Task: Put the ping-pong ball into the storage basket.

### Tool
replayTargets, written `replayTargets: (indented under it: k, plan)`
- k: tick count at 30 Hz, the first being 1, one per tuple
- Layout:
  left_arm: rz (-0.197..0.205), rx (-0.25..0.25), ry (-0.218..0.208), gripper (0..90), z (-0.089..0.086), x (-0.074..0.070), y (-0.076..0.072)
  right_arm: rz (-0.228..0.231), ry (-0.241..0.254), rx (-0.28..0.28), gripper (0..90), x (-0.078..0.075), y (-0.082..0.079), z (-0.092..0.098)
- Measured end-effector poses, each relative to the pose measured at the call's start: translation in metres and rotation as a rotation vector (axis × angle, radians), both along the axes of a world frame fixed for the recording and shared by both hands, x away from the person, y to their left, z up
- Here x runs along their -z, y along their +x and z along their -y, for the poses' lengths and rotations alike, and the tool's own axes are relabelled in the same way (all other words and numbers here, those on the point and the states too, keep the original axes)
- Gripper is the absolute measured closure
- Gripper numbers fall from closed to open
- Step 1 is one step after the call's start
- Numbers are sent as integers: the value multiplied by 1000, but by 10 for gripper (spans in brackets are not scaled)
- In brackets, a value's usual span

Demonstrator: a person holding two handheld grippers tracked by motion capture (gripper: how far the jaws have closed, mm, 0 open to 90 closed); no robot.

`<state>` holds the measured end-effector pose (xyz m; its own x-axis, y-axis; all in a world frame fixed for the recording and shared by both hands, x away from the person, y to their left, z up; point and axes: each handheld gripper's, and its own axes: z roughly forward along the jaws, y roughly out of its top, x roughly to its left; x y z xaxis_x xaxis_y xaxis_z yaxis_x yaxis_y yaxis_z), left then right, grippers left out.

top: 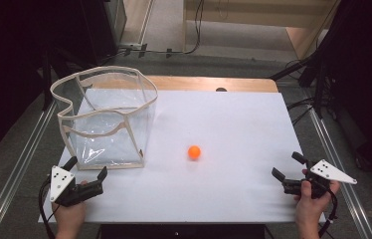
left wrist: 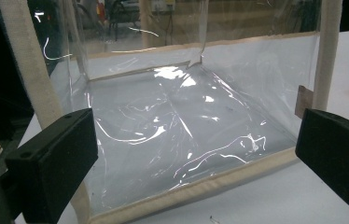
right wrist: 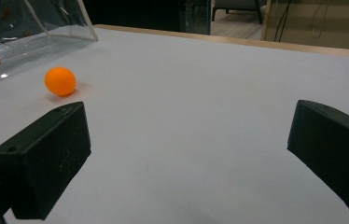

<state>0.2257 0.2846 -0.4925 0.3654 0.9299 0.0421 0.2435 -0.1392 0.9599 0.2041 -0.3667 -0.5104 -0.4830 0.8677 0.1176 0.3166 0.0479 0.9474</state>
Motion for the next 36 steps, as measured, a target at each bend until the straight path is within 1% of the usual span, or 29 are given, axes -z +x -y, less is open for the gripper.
replayTargets:
  k: [1,2,3,5,6,7,8,9,10,11,12,13,14,15,16,17,18,20,25,26,28,32,34,36]
  plan:
    - [0,1,-1,0,0,0,0,-10,7,-24,0,-2,1,0]
    - [0,1,0,0,0,0,0,-10,7,-24,0,-2,1,0]
    - [-1,1,2,0,0,0,0,-11,-1,-9,0,-5,1,-1]
    - [-1,0,3,0,1,0,0,-14,-6,-12,0,-6,2,-1]
    - [1,0,2,0,1,0,0,-8,-26,-18,0,-10,4,-4]
    - [0,0,4,0,1,0,0,-8,-26,-18,0,-10,4,-4]
    - [-1,-1,5,0,1,0,0,11,-35,-19,0,-14,6,-7]
    - [0,-1,4,0,1,0,0,11,-35,-19,0,-14,6,-7]
    - [0,-2,5,0,1,0,0,0,-36,-37,0,-17,8,-10]
    - [0,-1,7,0,1,1,0,0,-36,-37,0,-17,8,-10]
    - [1,-3,8,0,2,1,-1,-41,-39,-93,0,-23,11,-13]
    - [1,-2,9,0,2,1,-1,-41,-39,-93,0,-23,11,-13]
    - [0,-2,10,0,2,1,-1,-60,-53,-131,0,-29,12,-18]
    - [0,-2,11,0,2,1,0,-60,-53,-131,0,-29,12,-18]
    - [0,-2,11,0,2,1,0,-59,-46,-177,0,-34,15,-22]
    - [-1,-4,12,0,2,1,0,-62,-41,-192,0,-36,17,-24]
    - [-1,-4,13,0,2,1,0,-62,-41,-192,0,-36,17,-24]
    - [0,-4,14,0,2,1,0,-62,-40,-214,0,-38,20,-29]
    - [0,-2,18,0,3,1,0,-61,-59,-245,0,-46,29,-43]
    - [0,-3,19,0,3,1,0,-60,-66,-257,0,-49,33,-49]
    - [-1,-1,15,0,2,1,0,-67,-82,-262,0,-52,37,-55]
    - [-3,1,3,0,1,0,0,-68,-90,-276,0,-55,42,-62]
    - [-4,2,4,0,1,0,0,-81,-104,-281,0,-58,47,-70]
    - [-3,2,3,0,1,0,0,-84,-120,-295,0,-60,51,-75]
